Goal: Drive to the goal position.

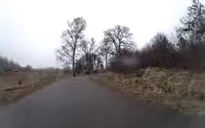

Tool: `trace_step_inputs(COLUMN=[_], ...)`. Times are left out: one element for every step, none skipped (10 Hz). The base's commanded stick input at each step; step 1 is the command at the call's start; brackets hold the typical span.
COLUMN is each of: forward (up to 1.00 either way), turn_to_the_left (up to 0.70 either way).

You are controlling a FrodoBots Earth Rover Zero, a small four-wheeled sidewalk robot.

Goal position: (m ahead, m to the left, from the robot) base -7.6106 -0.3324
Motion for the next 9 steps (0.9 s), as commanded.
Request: trace_step_inputs(forward=[0.00, 0.00, 0.00, 0.00, 0.00, 0.00, 0.00, 0.00, 0.00], turn_to_the_left=[-0.69, -0.69, -0.69, -0.69, -0.69, -0.69, -0.69, -0.69, -0.69])
